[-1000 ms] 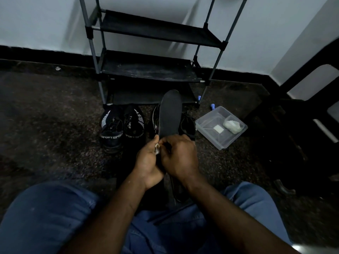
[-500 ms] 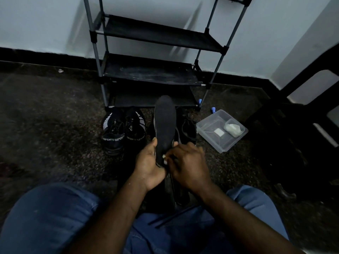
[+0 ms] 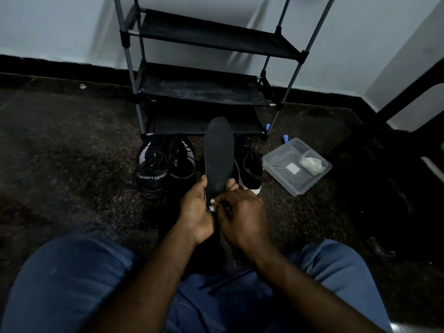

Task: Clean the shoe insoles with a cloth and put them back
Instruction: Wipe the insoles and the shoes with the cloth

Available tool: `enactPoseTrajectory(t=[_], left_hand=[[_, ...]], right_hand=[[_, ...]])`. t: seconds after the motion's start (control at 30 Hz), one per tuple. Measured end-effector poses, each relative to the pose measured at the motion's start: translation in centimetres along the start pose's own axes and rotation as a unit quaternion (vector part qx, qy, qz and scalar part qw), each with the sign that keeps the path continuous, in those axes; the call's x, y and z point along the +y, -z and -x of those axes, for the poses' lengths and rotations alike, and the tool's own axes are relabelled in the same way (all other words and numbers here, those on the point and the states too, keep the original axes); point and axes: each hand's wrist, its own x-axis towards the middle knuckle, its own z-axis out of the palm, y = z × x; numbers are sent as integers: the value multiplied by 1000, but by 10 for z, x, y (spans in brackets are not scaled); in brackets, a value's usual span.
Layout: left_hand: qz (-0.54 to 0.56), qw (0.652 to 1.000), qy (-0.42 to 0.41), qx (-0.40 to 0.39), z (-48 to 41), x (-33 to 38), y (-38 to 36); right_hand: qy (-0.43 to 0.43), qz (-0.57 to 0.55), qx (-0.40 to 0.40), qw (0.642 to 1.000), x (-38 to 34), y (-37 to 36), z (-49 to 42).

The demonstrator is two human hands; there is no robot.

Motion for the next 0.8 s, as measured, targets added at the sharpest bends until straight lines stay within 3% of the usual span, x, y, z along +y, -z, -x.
enactPoseTrajectory(t=[0.1,0.27,0.5,0.67,0.8], left_hand=[[-35,999,4,7,2,-2,0],[-64,998,0,-3,3,-5,4],[-36,999,7,-3,3,-9,1],[-38,999,-26,13,0,-2,2],[-21,999,-37,4,-1,-2,2]], right_hand=[[-9,-51,-6,999,-11,2,-4],[-32,1,-7,999,-18,1,-19],[41,-19,-39,998,2,3,0],[107,58,-36,992,14,12,-7],[107,112,5,988,23,17,-17]])
